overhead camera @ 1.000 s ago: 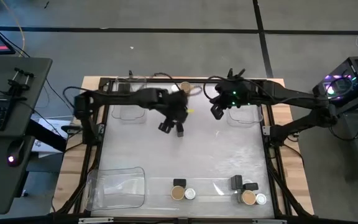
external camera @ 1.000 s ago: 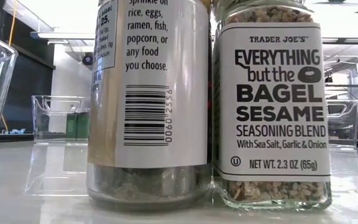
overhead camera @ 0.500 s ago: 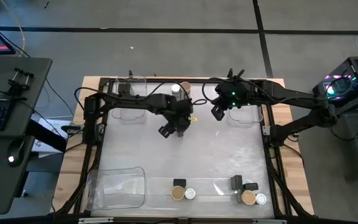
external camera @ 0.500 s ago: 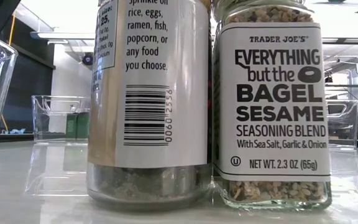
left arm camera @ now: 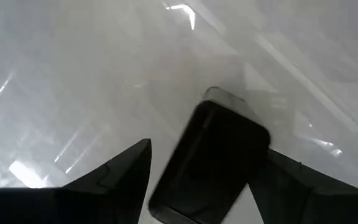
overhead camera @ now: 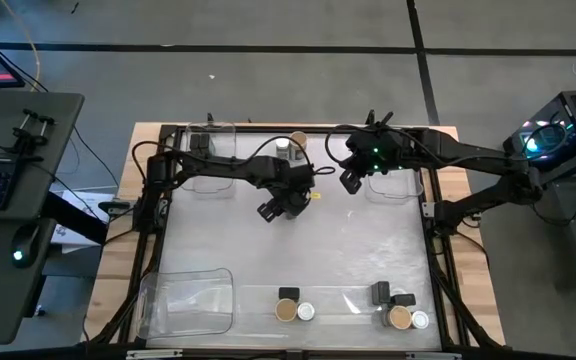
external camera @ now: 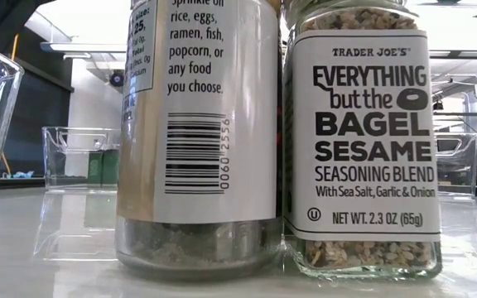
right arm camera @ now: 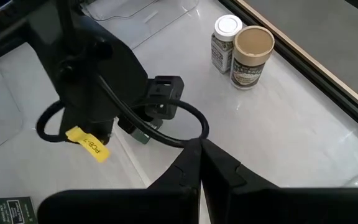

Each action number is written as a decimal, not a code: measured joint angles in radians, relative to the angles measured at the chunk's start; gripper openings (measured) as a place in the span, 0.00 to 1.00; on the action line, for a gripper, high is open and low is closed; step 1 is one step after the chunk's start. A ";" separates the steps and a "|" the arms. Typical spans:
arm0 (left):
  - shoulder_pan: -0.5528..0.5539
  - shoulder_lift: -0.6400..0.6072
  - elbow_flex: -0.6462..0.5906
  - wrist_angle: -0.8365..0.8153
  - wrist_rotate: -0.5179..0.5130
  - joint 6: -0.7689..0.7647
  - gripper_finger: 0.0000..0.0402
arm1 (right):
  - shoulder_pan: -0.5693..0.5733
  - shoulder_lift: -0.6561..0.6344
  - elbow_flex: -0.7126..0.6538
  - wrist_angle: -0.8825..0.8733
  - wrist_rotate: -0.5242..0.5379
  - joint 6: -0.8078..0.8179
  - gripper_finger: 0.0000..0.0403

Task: Sort spices by type
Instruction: Put the black seasoning can into the top left transparent bin

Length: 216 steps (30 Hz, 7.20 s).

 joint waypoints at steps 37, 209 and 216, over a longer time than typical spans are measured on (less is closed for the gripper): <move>0.431 -0.943 -0.514 -0.009 -0.189 -1.168 0.24 | -0.165 0.000 0.000 0.053 -0.015 -0.057 0.00; 0.183 -0.849 -0.636 0.770 0.285 -1.189 0.00 | 0.304 0.086 -0.510 0.255 -0.352 0.316 0.00; 0.183 -0.850 -0.636 0.791 0.285 -1.182 0.00 | 0.147 0.120 -0.511 0.390 -0.305 0.164 0.00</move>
